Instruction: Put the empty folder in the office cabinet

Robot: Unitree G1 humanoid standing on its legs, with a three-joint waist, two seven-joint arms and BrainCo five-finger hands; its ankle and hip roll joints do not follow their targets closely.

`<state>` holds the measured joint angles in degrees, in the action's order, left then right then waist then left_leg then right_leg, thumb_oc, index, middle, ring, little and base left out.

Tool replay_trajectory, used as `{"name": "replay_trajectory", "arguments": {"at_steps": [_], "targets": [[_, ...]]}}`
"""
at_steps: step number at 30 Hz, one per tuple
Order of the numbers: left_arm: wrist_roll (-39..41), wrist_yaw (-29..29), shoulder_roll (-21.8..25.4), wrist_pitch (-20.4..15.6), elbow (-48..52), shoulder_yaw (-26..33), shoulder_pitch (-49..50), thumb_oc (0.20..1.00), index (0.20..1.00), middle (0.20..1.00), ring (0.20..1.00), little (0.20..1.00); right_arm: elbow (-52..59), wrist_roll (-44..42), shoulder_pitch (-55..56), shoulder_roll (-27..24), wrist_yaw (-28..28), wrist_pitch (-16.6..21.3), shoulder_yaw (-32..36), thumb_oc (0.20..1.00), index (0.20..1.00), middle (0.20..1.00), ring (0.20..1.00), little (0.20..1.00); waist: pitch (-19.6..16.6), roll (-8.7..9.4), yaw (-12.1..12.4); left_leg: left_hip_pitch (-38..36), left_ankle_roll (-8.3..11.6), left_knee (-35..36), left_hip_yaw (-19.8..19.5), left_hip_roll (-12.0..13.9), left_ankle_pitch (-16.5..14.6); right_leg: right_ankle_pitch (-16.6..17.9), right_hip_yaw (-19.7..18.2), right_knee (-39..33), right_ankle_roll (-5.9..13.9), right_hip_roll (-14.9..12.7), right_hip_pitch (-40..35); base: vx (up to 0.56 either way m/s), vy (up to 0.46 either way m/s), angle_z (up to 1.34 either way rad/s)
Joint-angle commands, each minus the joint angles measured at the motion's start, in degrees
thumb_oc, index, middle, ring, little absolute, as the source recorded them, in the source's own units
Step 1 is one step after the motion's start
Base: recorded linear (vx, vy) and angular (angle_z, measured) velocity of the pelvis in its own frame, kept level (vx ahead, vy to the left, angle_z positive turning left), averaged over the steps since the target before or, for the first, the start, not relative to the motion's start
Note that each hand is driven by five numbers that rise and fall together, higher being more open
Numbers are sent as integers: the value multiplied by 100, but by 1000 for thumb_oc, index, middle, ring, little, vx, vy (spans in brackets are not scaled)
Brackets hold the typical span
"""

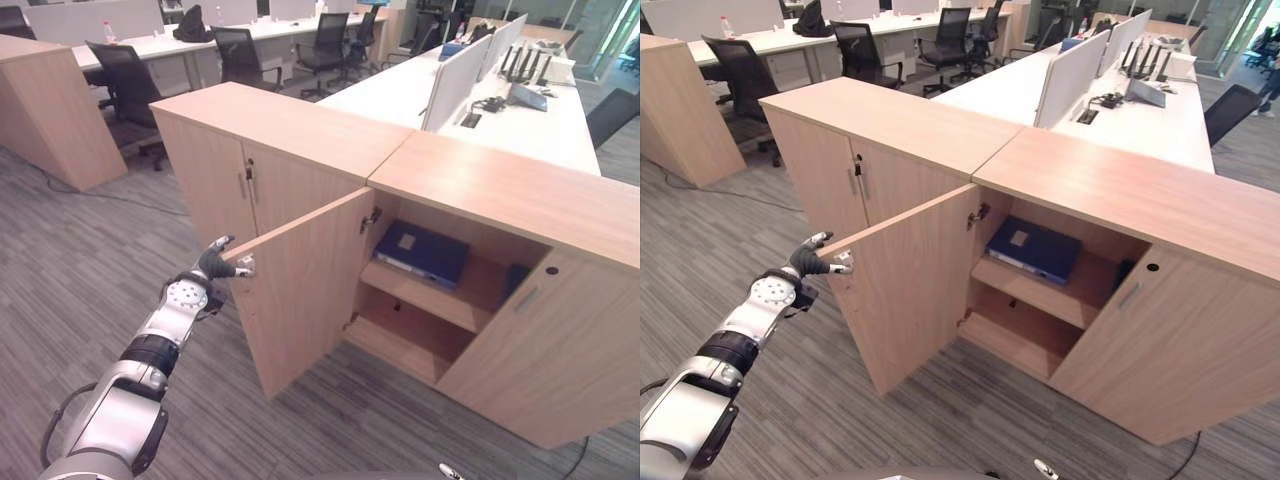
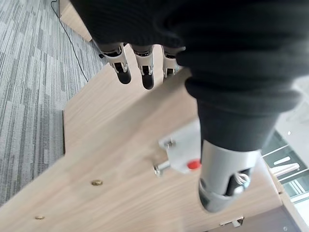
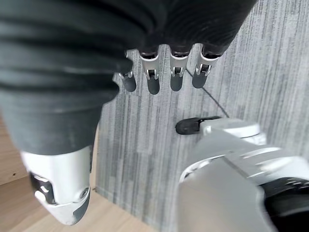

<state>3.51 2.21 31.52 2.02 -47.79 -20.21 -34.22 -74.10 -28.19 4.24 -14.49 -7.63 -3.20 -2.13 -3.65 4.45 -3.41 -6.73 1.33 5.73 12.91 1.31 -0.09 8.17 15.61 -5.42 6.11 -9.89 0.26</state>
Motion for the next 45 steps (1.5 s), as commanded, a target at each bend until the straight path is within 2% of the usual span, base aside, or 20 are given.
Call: {"name": "replay_trajectory", "arguments": {"at_steps": [1, 6, 8, 15, 20, 22, 23, 26, 27, 30, 31, 33, 34, 35, 38, 39, 40, 41, 44, 45], "targets": [[-33, 58, -169, -188, -871, 32, -1009, 1000, 1000, 1000, 1000, 1000, -222, -91, -271, -82, 16, 33, -106, 1000, 1000, 1000, 1000, 1000, 13, -169, -87, 194, 19, -73, -34, 137, -268, -455, 84, 42, 531, -328, -392, 10, 7, -14], [-72, -62, -376, -143, -1343, -77, -935, 1000, 1000, 1000, 1000, 1000, -288, -65, -231, -111, 26, 13, -136, 1000, 1000, 1000, 1000, 1000, 20, -141, -151, 149, 10, -73, 52, 151, -296, -440, -14, 42, 527, -313, -353, 2, 2, -8], [-434, -167, -625, -70, -1723, -285, -861, 1000, 1000, 1000, 1000, 1000, -402, -44, -258, -93, 10, -39, -144, 1000, 1000, 1000, 1000, 1000, 24, -124, -184, 130, 4, -73, 72, 160, -303, -437, -43, 42, 518, -307, -343, 0, 0, -2], [-232, -298, -1213, -127, -1856, -366, -569, 1000, 1000, 1000, 1000, 1000, -473, -129, -335, -10, 56, -20, -218, 1000, 1000, 1000, 1000, 1000, 49, -82, -207, 118, 11, -73, 41, 179, -304, -473, -80, 42, 476, -267, -343, 2, -3, -4], [541, -761, -1749, -234, -580, -620, 167, 1000, 1000, 1000, 1000, 1000, -510, -503, -464, 130, 151, 35, -54, 1000, 1000, 1000, 1000, 1000, 133, -72, -145, 118, 4, -73, -62, 189, -307, -519, -30, 42, 444, -237, -396, -11, -9, 5], [610, -822, -1891, -236, -112, -782, 452, 1000, 1000, 1000, 1000, 1000, -512, -723, -512, 203, 185, 61, 71, 1000, 1000, 1000, 1000, 1000, 133, -65, -119, 154, 1, -73, -103, 189, -298, -533, -1, 42, 435, -240, -390, -15, -16, 10], [312, -788, -1932, -274, 136, -913, 559, 1000, 1000, 1000, 1000, 1000, -539, -841, -577, 237, 218, 76, 126, 1000, 1000, 1000, 1000, 1000, 161, -66, -94, 167, 0, -73, -134, 189, -302, -548, 19, 42, 425, -236, -395, -13, -14, 5], [-113, -997, -1835, -413, 1323, -1388, 854, 1000, 1000, 1000, 1000, 1000, -598, -1071, -661, 316, 274, 149, 281, 1000, 1000, 1000, 1000, 1000, 233, -60, -37, 196, 1, -73, -239, 196, -306, -605, 83, 42, 415, -224, -424, -23, -28, 11], [-20, -1184, -1655, -513, 2116, -1583, 1021, 1000, 1000, 1000, 1000, 1000, -653, -1201, -707, 350, 308, 182, 364, 1000, 1000, 1000, 1000, 1000, 288, -70, 21, 230, 9, -73, -292, 202, -296, -627, 128, 42, 408, -215, -435, -19, -32, 12], [114, -1329, -1520, -507, 2571, -1671, 1127, 1000, 1000, 1000, 1000, 1000, -665, -1270, -721, 376, 314, 192, 410, 1000, 1000, 1000, 1000, 1000, 302, -61, 38, 242, 13, -73, -317, 206, -292, -637, 158, 42, 406, -213, -444, -7, -25, 5], [556, -1574, -1337, -533, 3317, -1793, 1282, 1000, 1000, 1000, 1000, 1000, -713, -1231, -727, 384, 320, 214, 408, 1000, 1000, 1000, 1000, 1000, 328, -70, 77, 261, 20, -73, -363, 209, -286, -642, 189, 42, 402, -207, -447, -15, -28, 4], [793, -1709, -1256, -492, 3620, -1853, 1382, 1000, 1000, 1000, 1000, 1000, -753, -1074, -726, 392, 312, 209, 341, 1000, 1000, 1000, 1000, 1000, 343, -70, 93, 276, 26, -73, -391, 212, -275, -644, 210, 42, 398, -204, -449, -5, -21, 2], [1377, -1965, -1229, -323, 3934, -1935, 1636, 1000, 1000, 1000, 1000, 1000, -942, -101, -703, 402, 258, 85, -93, 1000, 1000, 1000, 1000, 1000, 388, -81, 160, 263, 43, -73, -426, 240, -282, -663, 251, 42, 380, -179, -484, -21, -74, 5], [1432, -2286, -1167, -166, 4128, -2056, 1754, 1000, 1000, 1000, 1000, 1000, -1100, 1390, -634, 452, 27, -62, -832, 1000, 1000, 1000, 1000, 1000, 412, -64, 217, 294, 48, -73, -462, 258, -263, -664, 275, 42, 358, -167, -480, -24, -88, 6], [1342, -2399, -1072, -124, 4257, -2077, 1758, 1000, 1000, 1000, 1000, 1000, -1073, 2414, -580, 474, -172, -181, -1457, 1000, 1000, 1000, 1000, 1000, 433, -46, 253, 310, 59, -73, -485, 280, -248, -672, 288, 42, 339, -149, -482, -23, -37, 8], [1342, -2401, -1068, -122, 4262, -2071, 1760, 1000, 1000, 1000, 1000, 1000, -1070, 2418, -581, 475, -175, -183, -1459, 1000, 1000, 1000, 1000, 1000, 418, -38, 240, 338, 53, -73, -490, 269, -224, -657, 292, 42, 338, -160, -457, -30, -67, 3], [1258, -2417, -1014, -121, 4289, -2063, 1791, 1000, 1000, 1000, 1000, 1000, -1033, 3523, -442, 529, -438, -254, -2213, 1000, 1000, 1000, 1000, 1000, 443, -28, 266, 355, 75, -73, -485, 301, -202, -677, 285, 42, 318, -135, -448, -34, -77, 0], [1212, -2423, -1015, -123, 4268, -2067, 1847, 1000, 1000, 1000, 1000, 1000, -1030, 4169, -344, 541, -633, -292, -2634, 1000, 1000, 1000, 1000, 1000, 454, -17, 270, 358, 89, -73, -484, 322, -189, -684, 278, 42, 302, -112, -453, -25, -107, -3], [1077, -2460, -970, -86, 4320, -2077, 1881, 1000, 1000, 1000, 1000, 1000, -975, 5241, 31, 544, -977, -338, -3297, 1000, 1000, 1000, 1000, 1000, 456, -6, 256, 380, 119, -73, -486, 363, -159, -705, 282, 42, 274, -78, -449, -5, -74, 0], [941, -2459, -926, -118, 4380, -2033, 1893, 1000, 1000, 1000, 1000, 1000, -820, 5893, 332, 442, -1144, -304, -3618, 1000, 1000, 1000, 1000, 1000, 462, 3, 234, 389, 156, -73, -481, 408, -136, -743, 272, 42, 242, -37, -449, -17, -90, -1]]}}
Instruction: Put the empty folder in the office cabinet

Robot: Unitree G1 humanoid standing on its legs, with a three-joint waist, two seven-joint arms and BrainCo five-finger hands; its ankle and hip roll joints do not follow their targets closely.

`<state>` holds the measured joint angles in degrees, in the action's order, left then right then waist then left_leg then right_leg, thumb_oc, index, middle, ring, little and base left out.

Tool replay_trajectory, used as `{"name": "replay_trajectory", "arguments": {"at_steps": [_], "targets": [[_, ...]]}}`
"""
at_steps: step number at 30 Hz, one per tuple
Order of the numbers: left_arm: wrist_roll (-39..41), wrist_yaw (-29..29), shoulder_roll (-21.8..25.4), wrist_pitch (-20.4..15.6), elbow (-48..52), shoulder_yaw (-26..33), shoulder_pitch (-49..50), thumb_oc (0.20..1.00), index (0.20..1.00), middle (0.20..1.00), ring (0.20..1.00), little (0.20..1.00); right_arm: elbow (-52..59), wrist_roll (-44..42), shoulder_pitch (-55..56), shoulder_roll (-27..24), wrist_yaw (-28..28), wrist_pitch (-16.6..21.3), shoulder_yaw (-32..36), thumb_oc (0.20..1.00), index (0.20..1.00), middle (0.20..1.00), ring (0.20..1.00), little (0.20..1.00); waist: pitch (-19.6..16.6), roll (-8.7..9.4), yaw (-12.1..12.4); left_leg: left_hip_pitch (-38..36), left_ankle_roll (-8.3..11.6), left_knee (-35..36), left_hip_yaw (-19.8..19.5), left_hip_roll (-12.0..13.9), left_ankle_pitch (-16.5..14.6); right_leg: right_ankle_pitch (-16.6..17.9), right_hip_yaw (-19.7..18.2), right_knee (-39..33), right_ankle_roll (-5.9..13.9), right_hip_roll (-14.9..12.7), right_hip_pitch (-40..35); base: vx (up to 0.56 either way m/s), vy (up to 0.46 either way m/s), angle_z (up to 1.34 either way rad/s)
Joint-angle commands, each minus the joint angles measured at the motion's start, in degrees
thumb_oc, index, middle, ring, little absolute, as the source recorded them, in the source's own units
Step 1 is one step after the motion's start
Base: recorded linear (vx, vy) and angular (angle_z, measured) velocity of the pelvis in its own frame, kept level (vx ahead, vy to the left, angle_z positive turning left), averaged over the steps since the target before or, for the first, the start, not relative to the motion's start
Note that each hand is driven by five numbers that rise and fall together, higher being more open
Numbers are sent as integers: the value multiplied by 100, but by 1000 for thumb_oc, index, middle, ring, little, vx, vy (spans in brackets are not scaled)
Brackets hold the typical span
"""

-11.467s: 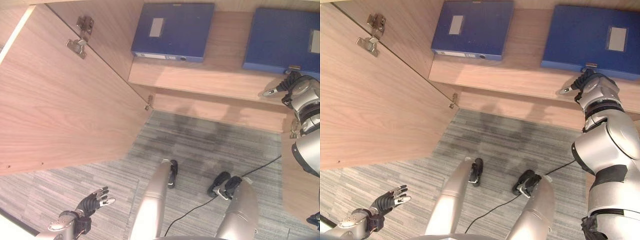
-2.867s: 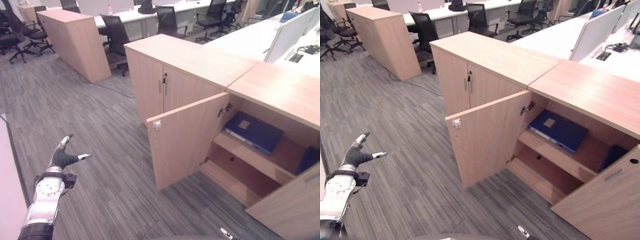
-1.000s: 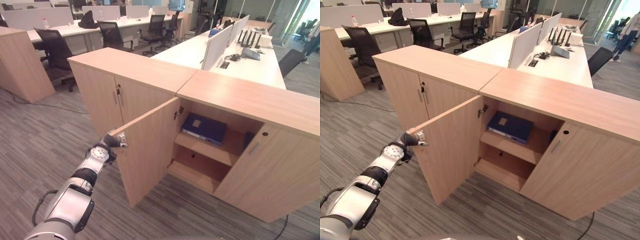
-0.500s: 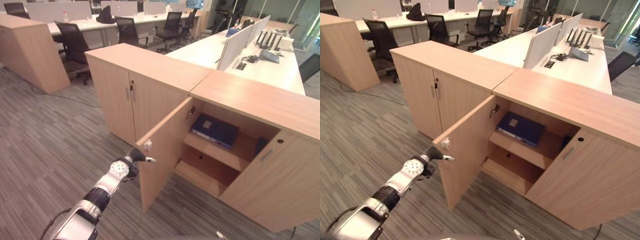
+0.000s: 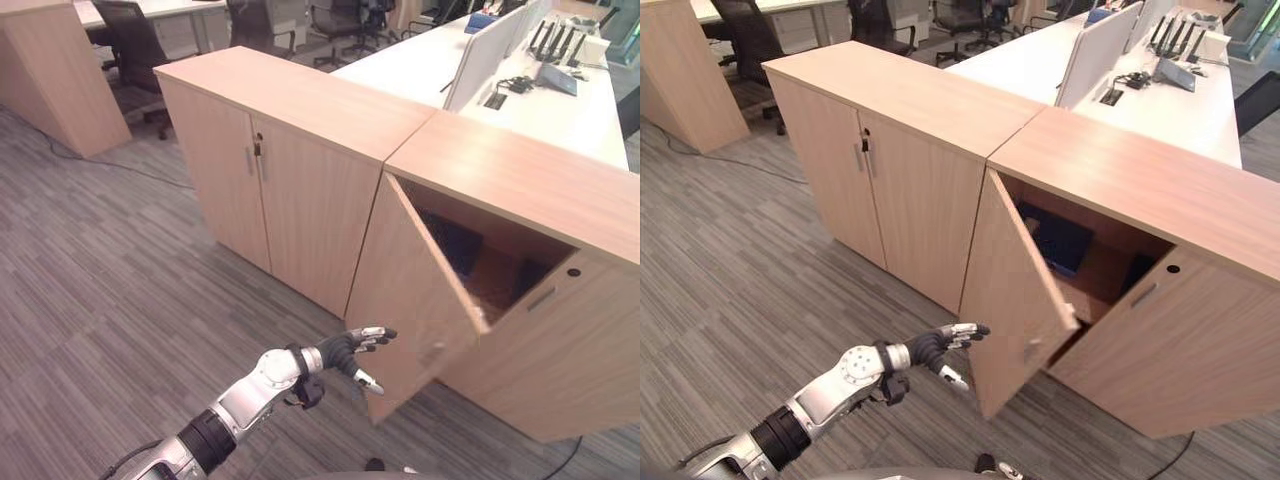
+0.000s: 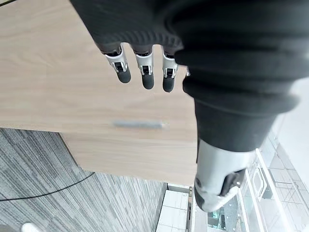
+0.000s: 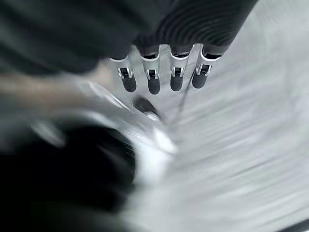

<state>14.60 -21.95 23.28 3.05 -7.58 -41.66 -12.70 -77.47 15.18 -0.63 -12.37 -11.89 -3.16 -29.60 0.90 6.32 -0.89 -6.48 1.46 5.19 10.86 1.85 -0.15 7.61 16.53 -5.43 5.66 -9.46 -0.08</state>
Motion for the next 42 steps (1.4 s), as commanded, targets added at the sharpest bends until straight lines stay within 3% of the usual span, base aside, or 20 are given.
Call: {"name": "replay_trajectory", "arguments": {"at_steps": [1, 7, 15, 18, 19, 20, 21, 22, 24, 26, 28, 34, 35, 38, 42], "targets": [[-197, -8, -110, -237, 330, 141, -245, 1000, 1000, 1000, 1000, 1000, -365, 1684, 940, 176, -708, -289, -955, 1000, 1000, 1000, 1000, 1000, -1, -183, -42, 377, 161, -19, -277, 380, -116, -712, 173, 43, 270, -52, -407, -10, -134, -5], [-186, 142, -180, -221, 165, 252, -123, 1000, 1000, 1000, 1000, 1000, -305, 1110, 955, 86, -319, -296, -457, 1000, 1000, 1000, 1000, 1000, 3, -214, -163, 384, 246, -19, -240, 551, -38, -826, 84, 43, 177, 109, -380, -13, -108, -2], [21, 602, -338, -150, -755, 882, 368, 1000, 1000, 1000, 1000, 1000, -172, 283, 212, -7, 145, -204, -255, 1000, 1000, 1000, 1000, 1000, 67, -278, -253, 231, 470, -93, 112, 1085, 162, -1076, -283, 43, -98, 632, -364, -21, -157, -23], [-173, 851, -446, -115, -1473, 1174, 568, 1000, 1000, 1000, 1000, 1000, -77, 7, 59, 11, 198, -200, -218, 1000, 1000, 1000, 1000, 1000, 287, -136, -181, 718, 471, -1393, 64, 1349, 2, -1158, -443, 43, -299, 815, -478, -70, -261, -32], [-242, 960, -466, -95, -1724, 1303, 627, 1000, 1000, 1000, 1000, 1000, -47, -70, 22, 19, 230, -210, -208, 1000, 1000, 1000, 1000, 1000, 405, -106, -133, 1054, 436, -2055, -55, 1503, 46, -1169, -482, 43, -385, 902, -538, -66, -289, -36], [-362, 1104, -469, -64, -2046, 1516, 816, 1000, 1000, 1000, 1000, 1000, 6, -110, -45, -2, 283, -217, -227, 1000, 1000, 1000, 1000, 1000, 539, -105, -35, 1340, 313, -2731, -267, 1498, 202, -1160, -584, 43, -491, 992, -588, -50, -192, -45], [-363, 1104, -471, -67, -2049, 1518, 815, 1000, 1000, 1000, 1000, 1000, 8, -111, -46, -3, 283, -218, -229, 1000, 1000, 1000, 1000, 1000, 540, -112, -40, 1355, 314, -2755, -276, 1505, 190, -1161, -580, 43, -492, 998, -587, -29, -104, -61], [-421, 1188, -462, -81, -2246, 1642, 905, 1000, 1000, 1000, 1000, 1000, 49, -145, -112, -41, 287, -212, -228, 1000, 1000, 1000, 1000, 1000, 588, -102, 47, 1540, 210, -2935, -502, 1282, 208, -1138, -654, 43, -497, 998, -562, -37, -9, -86], [-330, 1403, -568, -102, -2983, 1977, 1019, 1000, 1000, 1000, 1000, 1000, 160, -136, -240, -146, 333, -195, -216, 1000, 1000, 1000, 1000, 1000, 602, -109, 145, 1920, 42, -3117, -1065, 655, -73, -1076, -823, 43, -446, 988, -515, -15, 3, -84], [-294, 1596, -699, -131, -3748, 2230, 1063, 1000, 1000, 1000, 1000, 1000, 210, -139, -385, -235, 367, -184, -183, 1000, 1000, 1000, 1000, 1000, 610, -152, 212, 2001, -56, -2918, -1507, 146, -425, -1033, -1060, 43, -393, 996, -509, 49, 52, -66], [-220, 1717, -826, -150, -4599, 2465, 1000, 1000, 1000, 1000, 1000, 1000, 159, -200, -542, -328, 418, -183, -78, 1000, 1000, 1000, 1000, 1000, 588, -269, 246, 1950, -96, -2464, -1931, -291, -467, -1015, -1256, 45, -343, 1054, -496, 91, 91, -54], [-740, 1893, -1134, -107, -7056, 2885, 879, 1000, 1000, 1000, 1000, 1000, -95, -388, -680, -252, 512, -215, 128, 1000, 1000, 1000, 1000, 1000, 307, -478, 125, 1243, -50, -1389, -1809, -305, -345, -1043, -1436, 50, -287, 1049, -507, 119, 132, -49], [-714, 1896, -1152, -187, -7097, 3051, 1017, 1000, 1000, 1000, 1000, 1000, -57, -332, -627, -290, 523, -210, 129, 1000, 1000, 1000, 1000, 1000, 213, -531, 124, 960, -69, -929, -1712, -282, -238, -1044, -1457, 75, -266, 983, -498, 115, 135, -69], [-709, 1984, -1152, -187, -7195, 3155, 1083, 1000, 1000, 1000, 1000, 1000, -104, -395, -581, -310, 522, -222, 204, 1000, 1000, 1000, 1000, 1000, 148, -543, 133, 788, -96, -522, -1678, -291, -102, -1027, -1479, 86, -245, 937, -463, 67, 100, -55], [-1378, 2311, -1163, -412, -6705, 2741, 1215, 1000, 1000, 1000, 1000, 1000, -35, -457, -379, -197, 548, -197, 270, 1000, 1000, 1000, 1000, 1000, 32, -557, 124, 536, -136, -19, -1686, -328, 13, -1048, -1420, 65, -189, 863, -467, 57, 67, 5]]}}
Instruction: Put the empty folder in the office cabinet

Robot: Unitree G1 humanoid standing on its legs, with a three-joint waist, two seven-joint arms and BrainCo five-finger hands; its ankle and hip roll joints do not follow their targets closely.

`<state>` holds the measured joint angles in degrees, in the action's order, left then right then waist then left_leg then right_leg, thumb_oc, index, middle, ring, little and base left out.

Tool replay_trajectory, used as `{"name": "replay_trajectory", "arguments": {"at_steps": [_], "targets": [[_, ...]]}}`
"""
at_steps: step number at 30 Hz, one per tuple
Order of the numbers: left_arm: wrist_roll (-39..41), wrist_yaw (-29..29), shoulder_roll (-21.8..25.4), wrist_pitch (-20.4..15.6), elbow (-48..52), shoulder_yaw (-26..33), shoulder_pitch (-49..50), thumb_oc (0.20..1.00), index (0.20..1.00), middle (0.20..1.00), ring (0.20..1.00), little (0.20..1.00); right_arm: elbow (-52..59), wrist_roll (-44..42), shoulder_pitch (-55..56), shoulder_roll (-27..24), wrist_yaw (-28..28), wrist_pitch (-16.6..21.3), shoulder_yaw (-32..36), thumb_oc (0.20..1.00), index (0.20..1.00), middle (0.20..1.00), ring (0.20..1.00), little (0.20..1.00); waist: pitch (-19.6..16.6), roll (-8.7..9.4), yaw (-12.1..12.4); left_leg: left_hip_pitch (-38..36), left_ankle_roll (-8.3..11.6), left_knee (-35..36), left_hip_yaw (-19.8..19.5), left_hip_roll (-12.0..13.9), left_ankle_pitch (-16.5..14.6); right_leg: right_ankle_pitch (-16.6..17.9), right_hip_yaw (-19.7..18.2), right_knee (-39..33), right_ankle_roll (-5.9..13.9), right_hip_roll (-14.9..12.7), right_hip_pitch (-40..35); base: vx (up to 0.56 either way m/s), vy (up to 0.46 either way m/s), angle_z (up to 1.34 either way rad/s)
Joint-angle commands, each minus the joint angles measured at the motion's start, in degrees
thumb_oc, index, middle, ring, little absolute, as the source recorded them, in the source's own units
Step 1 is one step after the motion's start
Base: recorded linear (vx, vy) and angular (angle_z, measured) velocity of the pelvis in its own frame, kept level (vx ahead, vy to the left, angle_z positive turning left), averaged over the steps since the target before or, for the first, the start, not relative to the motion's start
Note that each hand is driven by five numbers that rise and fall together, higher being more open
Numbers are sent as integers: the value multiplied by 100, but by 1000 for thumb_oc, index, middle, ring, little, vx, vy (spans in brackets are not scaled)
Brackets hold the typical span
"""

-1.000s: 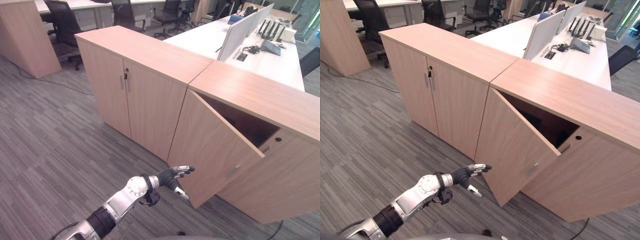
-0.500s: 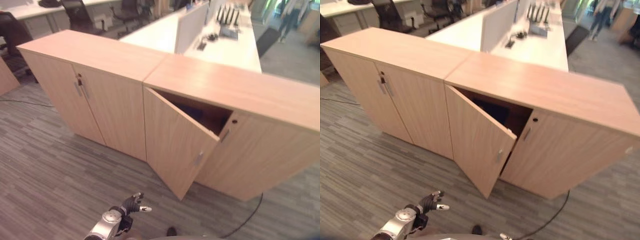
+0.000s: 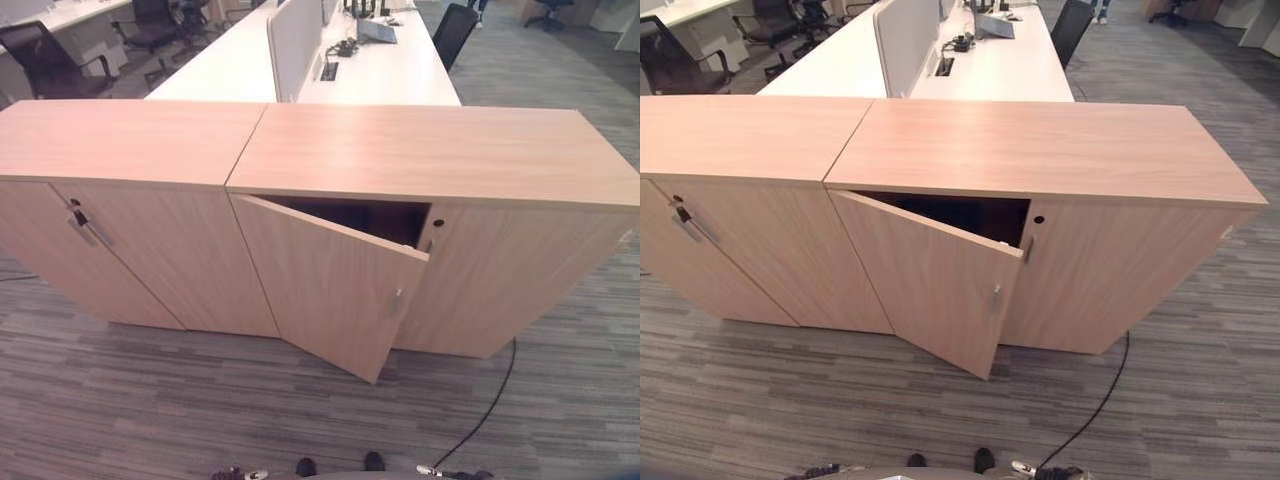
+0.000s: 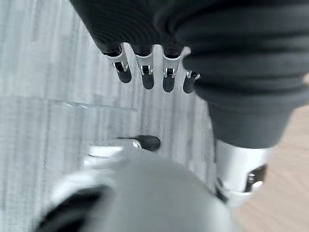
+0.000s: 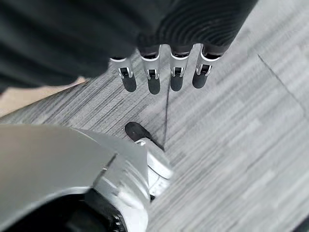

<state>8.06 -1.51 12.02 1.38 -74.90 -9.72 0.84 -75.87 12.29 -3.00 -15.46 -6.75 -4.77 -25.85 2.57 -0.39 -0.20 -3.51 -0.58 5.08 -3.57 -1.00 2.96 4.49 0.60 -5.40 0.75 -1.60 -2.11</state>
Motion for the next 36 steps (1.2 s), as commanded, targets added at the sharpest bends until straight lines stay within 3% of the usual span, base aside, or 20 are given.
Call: {"name": "replay_trajectory", "arguments": {"at_steps": [1, 7, 11, 18, 24, 28, 36], "targets": [[-924, 342, -28, -274, 143, -583, -114, 1000, 1000, 1000, 1000, 1000, -204, -191, -100, 126, 41, -20, -88, 1000, 1000, 1000, 1000, 1000, -156, 117, 49, 226, 62, -8, -254, -54, -323, -745, 186, 53, 319, 56, -290, 58, 59, 15], [-1768, 760, 268, -575, 1157, -1169, -98, 1000, 1000, 1000, 1000, 1000, -133, -391, 19, 94, 238, 129, -30, 1000, 1000, 1000, 1000, 1000, -189, 165, 25, 123, 18, -8, -283, -112, -442, -766, 255, 40, 417, -47, -370, 39, 41, 9], [-1291, 429, 312, -566, 1310, -1140, -148, 1000, 1000, 1000, 1000, 1000, -103, -380, -93, -60, 206, 167, -52, 1000, 1000, 1000, 1000, 1000, -230, 207, -24, 106, -13, -8, -266, -114, -487, -756, 196, 45, 423, -69, -359, 24, 33, -4], [-1251, 35, 268, -548, 1408, -1400, -173, 1000, 1000, 1000, 1000, 1000, -61, -86, -114, -132, 116, 177, -183, 1000, 1000, 1000, 1000, 1000, -254, 206, -58, 114, -45, -8, -215, -124, -531, -716, 146, 40, 441, -72, -309, 2, 19, -5], [-874, -239, 252, -518, 1171, -1247, -60, 1000, 1000, 1000, 1000, 1000, 7, 220, -191, -220, 106, 185, -325, 1000, 1000, 1000, 1000, 1000, -254, 196, -52, 105, -51, -8, -158, -124, -557, -692, 123, 40, 465, -76, -283, -10, 22, -5], [-375, -245, 251, -519, 956, -922, 24, 1000, 1000, 1000, 1000, 1000, 9, 190, -137, -179, 102, 188, -327, 1000, 1000, 1000, 1000, 1000, -271, 187, -58, 92, -48, -8, -151, -123, -558, -701, 115, 40, 460, -77, -305, 0, 0, 0], [-406, -199, 192, -555, 1061, -981, 41, 1000, 1000, 1000, 1000, 1000, 35, 16, -28, -88, 169, 208, -238, 1000, 1000, 1000, 1000, 1000, -274, 180, -59, 80, -56, -8, -165, -124, -560, -703, 123, 40, 455, -79, -305, 0, 0, 0]]}}
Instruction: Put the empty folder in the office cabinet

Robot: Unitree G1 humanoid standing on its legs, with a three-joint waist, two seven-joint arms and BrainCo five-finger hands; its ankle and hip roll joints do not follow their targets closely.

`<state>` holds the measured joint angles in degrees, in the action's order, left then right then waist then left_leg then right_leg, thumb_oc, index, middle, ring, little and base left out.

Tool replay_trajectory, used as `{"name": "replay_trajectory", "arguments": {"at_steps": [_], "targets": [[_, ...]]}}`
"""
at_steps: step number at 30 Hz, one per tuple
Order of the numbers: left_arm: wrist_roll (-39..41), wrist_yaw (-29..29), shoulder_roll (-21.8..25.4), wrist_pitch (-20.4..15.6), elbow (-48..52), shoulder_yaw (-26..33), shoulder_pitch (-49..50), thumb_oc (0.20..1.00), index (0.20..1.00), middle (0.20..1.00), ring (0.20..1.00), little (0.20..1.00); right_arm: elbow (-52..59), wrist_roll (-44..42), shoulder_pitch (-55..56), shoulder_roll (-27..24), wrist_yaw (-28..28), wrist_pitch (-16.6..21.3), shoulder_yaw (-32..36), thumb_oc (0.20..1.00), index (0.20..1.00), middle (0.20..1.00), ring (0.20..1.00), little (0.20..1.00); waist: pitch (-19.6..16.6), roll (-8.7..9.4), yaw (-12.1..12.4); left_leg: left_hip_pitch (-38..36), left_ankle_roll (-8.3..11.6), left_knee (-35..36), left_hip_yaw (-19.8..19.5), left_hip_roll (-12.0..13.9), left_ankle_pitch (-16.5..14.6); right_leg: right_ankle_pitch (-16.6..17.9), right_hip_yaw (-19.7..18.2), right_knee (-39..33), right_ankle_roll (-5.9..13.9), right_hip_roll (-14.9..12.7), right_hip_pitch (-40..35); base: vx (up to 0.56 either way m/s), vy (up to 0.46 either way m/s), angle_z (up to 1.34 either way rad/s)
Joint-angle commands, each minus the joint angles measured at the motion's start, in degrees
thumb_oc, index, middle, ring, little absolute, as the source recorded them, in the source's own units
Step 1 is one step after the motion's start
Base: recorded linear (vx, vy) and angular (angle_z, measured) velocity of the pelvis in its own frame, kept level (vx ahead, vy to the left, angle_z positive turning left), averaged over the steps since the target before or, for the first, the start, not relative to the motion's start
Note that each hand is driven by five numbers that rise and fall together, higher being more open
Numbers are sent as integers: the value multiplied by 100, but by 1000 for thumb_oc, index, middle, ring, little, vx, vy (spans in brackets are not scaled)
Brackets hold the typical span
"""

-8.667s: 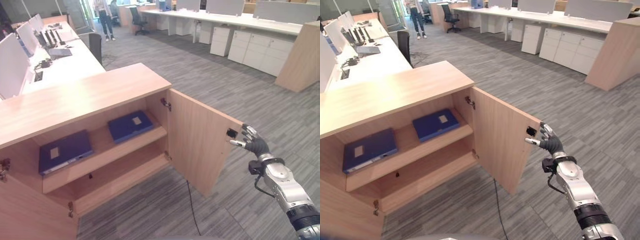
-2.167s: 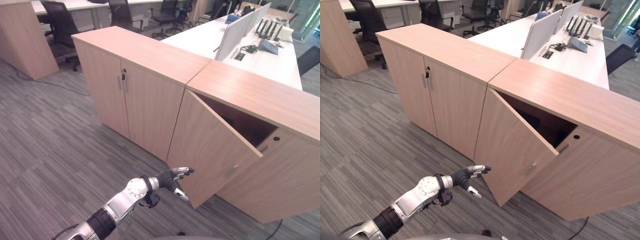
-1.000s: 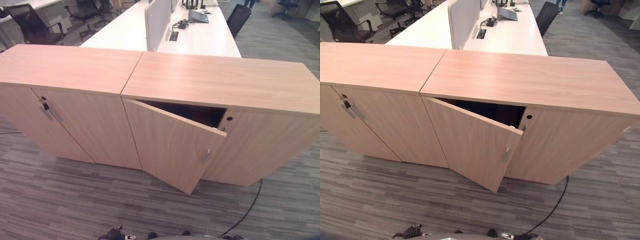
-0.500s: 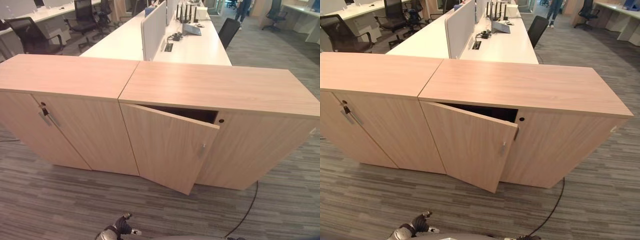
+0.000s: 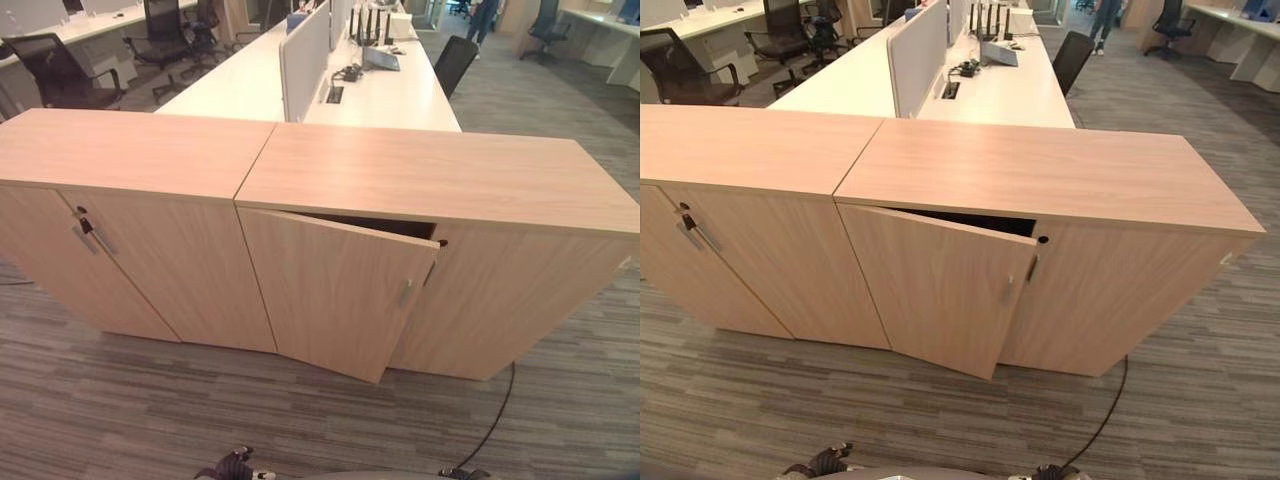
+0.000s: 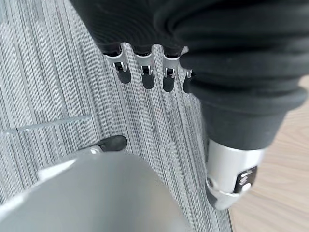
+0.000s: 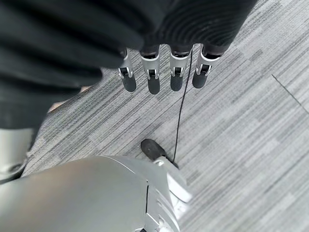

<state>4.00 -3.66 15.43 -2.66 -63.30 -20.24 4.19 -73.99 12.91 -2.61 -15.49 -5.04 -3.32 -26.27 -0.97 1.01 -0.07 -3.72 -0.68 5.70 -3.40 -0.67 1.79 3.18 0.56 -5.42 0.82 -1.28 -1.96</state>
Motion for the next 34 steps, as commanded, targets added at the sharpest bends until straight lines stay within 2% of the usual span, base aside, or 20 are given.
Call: {"name": "replay_trajectory", "arguments": {"at_steps": [1, 34], "targets": [[0, 16, -149, -150, -99, 71, -293, 1000, 1000, 1000, 1000, 1000, -153, -46, -67, -85, -2, 63, -197, 1000, 1000, 1000, 1000, 1000, 80, 40, -72, 101, -46, -70, -181, -157, -442, -572, 127, 42, 448, -110, -320, 0, 0, 0], [-193, -98, -164, -124, -162, -176, -369, 1000, 1000, 1000, 1000, 1000, -20, -35, 74, -127, -4, 78, -173, 1000, 1000, 1000, 1000, 1000, 100, 12, -133, 19, -70, -70, -108, -155, -518, -596, 95, 42, 442, -111, -359, 0, 0, 0]]}}
